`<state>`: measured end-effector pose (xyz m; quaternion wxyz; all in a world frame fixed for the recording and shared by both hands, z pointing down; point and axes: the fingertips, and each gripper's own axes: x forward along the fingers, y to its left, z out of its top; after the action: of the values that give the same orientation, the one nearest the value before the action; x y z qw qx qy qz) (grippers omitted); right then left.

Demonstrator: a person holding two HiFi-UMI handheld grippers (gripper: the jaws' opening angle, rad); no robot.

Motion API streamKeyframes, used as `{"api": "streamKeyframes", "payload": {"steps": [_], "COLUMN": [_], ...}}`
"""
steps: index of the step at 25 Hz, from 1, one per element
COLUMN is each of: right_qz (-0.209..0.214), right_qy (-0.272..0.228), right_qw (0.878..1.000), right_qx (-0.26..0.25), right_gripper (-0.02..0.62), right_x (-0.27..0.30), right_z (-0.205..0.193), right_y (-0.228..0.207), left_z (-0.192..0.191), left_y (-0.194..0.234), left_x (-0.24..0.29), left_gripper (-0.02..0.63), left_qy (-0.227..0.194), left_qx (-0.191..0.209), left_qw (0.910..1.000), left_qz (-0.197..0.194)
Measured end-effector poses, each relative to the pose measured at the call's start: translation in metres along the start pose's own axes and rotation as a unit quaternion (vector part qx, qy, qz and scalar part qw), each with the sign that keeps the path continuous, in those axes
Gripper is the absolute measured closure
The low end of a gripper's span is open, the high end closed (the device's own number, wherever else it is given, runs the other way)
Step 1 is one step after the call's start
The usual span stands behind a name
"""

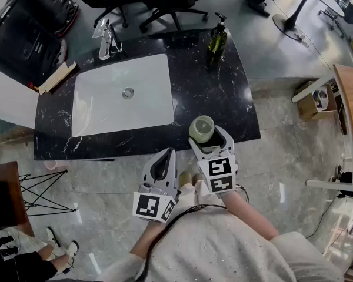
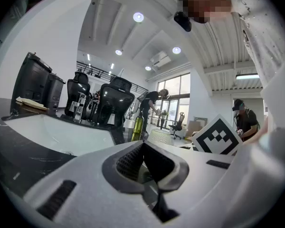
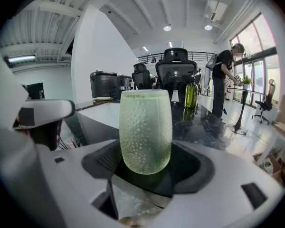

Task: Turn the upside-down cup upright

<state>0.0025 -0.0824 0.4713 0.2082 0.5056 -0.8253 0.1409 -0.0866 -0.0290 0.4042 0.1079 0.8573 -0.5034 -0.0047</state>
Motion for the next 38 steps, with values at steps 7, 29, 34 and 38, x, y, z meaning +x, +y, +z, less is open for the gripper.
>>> {"api": "streamKeyframes", "payload": {"steps": [7, 29, 34, 38], "right_qz": [0.065, 0.460, 0.469, 0.485], "right_qy": [-0.008, -0.102, -0.139, -0.144], "right_qw": [0.994, 0.555, 0.346, 0.239], "right_qx": [0.086, 0.686, 0.801, 0.829], "right_gripper": [0.267, 0.267, 0.267, 0.267], "right_x": [-0.009, -0.036, -0.029, -0.025], "right_z": [0.007, 0.049, 0.040, 0.043], "right_y": [0.002, 0.059, 0.043, 0.045], "left_z": [0.002, 0.009, 0.010, 0.010], "left_y": [0.005, 0.020, 0.019, 0.019], "left_x": [0.001, -0.005, -0.005, -0.007], "left_gripper": [0.600, 0.600, 0.600, 0.600], "left_qy": [-0.002, -0.014, -0.014, -0.010], "left_qx": [-0.005, -0.007, -0.003, 0.002], "left_qw": [0.9999, 0.9994, 0.9994, 0.9993], "left_qz": [0.009, 0.032, 0.032, 0.036]}}
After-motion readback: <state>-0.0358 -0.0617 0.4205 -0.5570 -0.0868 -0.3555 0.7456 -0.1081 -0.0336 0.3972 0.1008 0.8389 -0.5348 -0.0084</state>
